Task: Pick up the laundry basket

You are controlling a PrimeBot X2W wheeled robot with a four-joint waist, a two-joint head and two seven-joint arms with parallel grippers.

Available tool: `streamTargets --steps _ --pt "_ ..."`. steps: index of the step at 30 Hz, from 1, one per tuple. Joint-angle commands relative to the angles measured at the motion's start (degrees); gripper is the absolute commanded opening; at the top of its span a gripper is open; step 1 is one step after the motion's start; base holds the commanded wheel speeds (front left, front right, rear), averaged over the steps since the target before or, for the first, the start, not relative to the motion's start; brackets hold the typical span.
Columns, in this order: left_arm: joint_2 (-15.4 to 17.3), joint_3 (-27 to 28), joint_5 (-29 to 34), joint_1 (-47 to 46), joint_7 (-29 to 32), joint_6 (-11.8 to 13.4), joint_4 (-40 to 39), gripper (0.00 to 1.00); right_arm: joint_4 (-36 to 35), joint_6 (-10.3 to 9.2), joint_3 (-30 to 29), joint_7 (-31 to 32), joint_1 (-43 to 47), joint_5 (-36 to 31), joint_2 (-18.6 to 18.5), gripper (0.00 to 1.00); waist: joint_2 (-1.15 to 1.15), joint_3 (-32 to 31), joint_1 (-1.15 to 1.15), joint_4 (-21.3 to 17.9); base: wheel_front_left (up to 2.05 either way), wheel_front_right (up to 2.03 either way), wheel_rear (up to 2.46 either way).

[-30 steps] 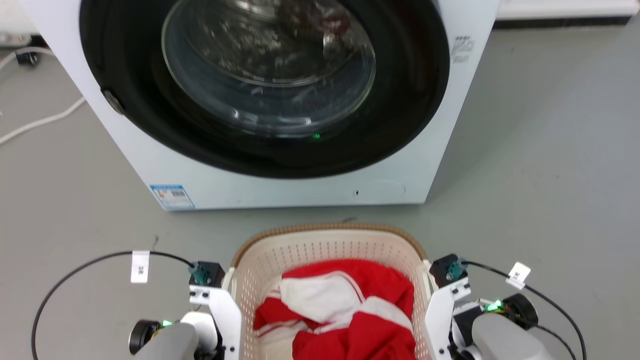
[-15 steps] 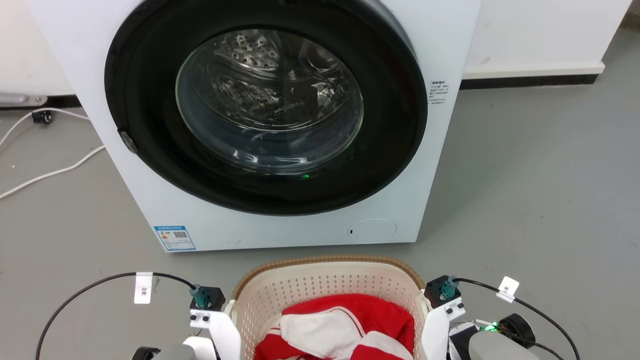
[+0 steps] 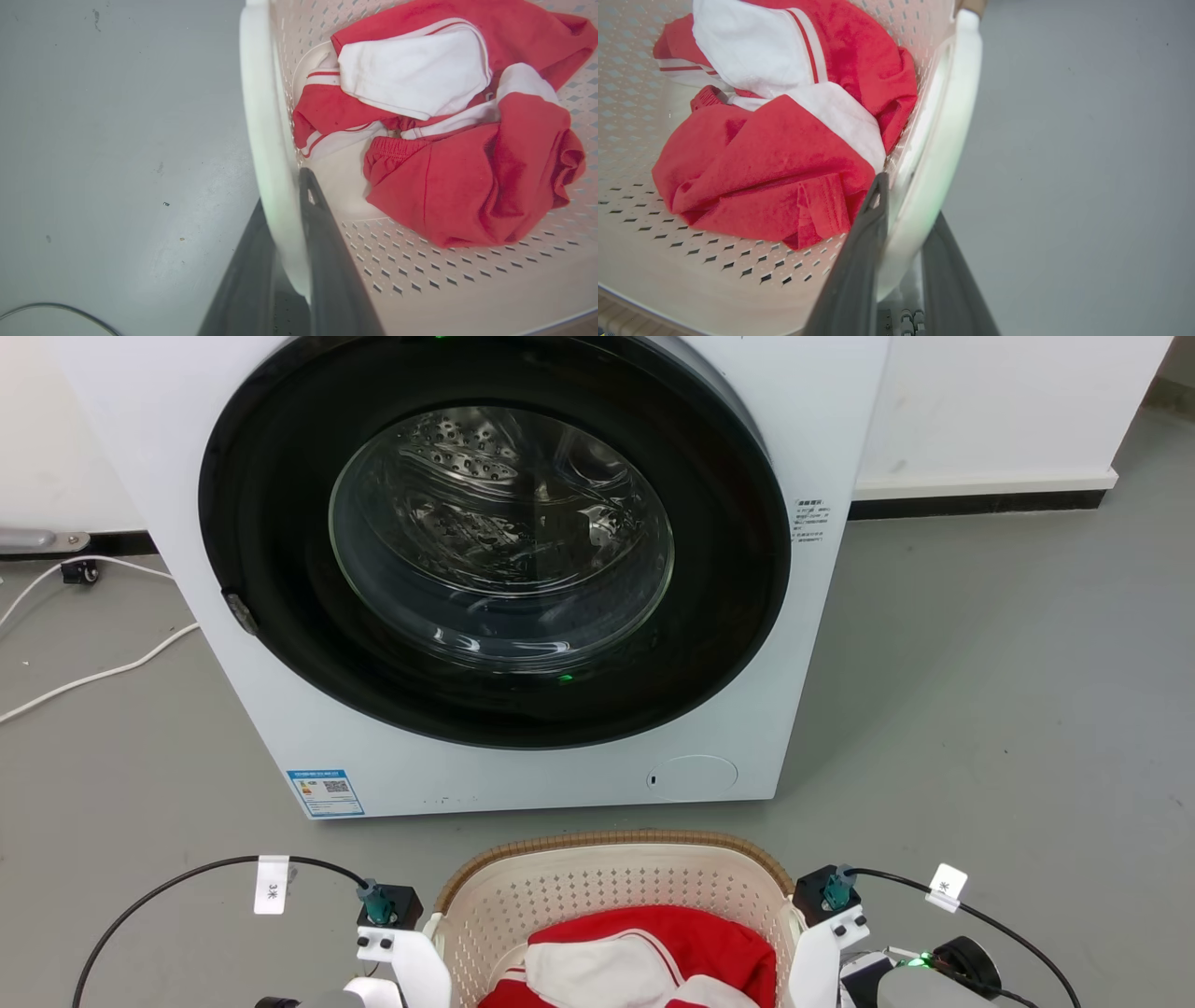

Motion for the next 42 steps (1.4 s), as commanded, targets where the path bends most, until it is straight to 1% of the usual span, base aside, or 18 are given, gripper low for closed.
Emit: streamTargets --steps 1,18,42 --pt "0.1 -0.5 -0.3 0.0 -0.5 -0.1 -0.1 0.0 -0.2 0.14 0.7 -0.6 -0.2 0.5 -0.2 0.0 -0.01 0.0 0.0 0.1 0.0 0.0 0.0" --pt "0.6 -3.2 -2.9 -1.3 -2.6 -0.1 0.6 0.0 0.6 0.14 4.5 -1.5 -0.9 4.4 -0.2 0.0 -0.01 0.2 0.0 0.2 0.0 0.0 0.0" --pt "0.7 -6.2 -6.0 -2.3 -3.5 -0.1 1.3 0.0 1.5 0.14 8.3 -2.3 -1.6 8.3 -0.4 0.0 -0.01 0.4 0.0 0.1 0.0 0.0 0.0"
